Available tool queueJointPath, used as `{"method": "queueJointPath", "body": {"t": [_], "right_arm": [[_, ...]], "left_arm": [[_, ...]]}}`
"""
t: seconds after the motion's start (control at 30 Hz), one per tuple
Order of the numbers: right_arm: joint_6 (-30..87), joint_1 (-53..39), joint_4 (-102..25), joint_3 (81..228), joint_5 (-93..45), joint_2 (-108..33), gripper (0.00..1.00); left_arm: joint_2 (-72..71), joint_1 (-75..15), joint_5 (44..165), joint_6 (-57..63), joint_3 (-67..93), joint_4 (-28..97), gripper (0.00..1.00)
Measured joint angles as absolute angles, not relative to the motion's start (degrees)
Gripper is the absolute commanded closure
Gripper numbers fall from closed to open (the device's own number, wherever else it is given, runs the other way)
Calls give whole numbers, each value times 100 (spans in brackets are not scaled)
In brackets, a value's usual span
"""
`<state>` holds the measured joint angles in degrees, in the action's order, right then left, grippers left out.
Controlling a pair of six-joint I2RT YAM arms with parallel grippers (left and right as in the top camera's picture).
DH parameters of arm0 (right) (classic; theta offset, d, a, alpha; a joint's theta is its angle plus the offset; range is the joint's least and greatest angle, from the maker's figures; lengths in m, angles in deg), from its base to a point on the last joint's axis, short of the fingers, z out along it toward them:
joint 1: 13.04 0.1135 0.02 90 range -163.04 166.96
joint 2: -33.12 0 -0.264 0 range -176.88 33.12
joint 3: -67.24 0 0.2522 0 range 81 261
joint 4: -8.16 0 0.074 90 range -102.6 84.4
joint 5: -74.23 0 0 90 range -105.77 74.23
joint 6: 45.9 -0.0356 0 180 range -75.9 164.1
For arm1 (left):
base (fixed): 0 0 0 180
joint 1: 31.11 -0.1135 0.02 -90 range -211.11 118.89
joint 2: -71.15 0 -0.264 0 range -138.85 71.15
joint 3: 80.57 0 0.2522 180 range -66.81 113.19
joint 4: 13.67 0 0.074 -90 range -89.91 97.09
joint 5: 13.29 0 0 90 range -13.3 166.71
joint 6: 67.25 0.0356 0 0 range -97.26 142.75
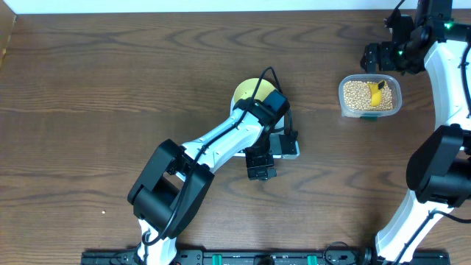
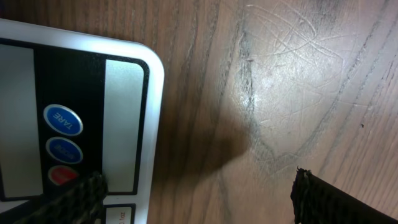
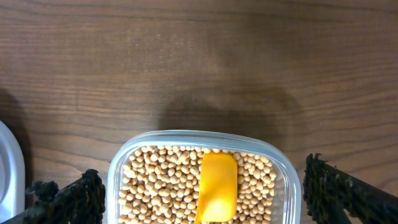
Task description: Scoop item into bowl and weigh 50g on scale
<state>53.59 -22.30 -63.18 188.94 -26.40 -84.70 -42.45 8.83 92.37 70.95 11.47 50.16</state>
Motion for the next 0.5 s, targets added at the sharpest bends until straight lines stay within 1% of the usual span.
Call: {"method": "queueJointPath", "body": {"t": [0.5], "right_arm": [[5359, -2230, -6318, 18894, -2638, -8468, 1]], "left_arm": [[-4272, 874, 9151, 7097, 1149, 4937, 2]]}}
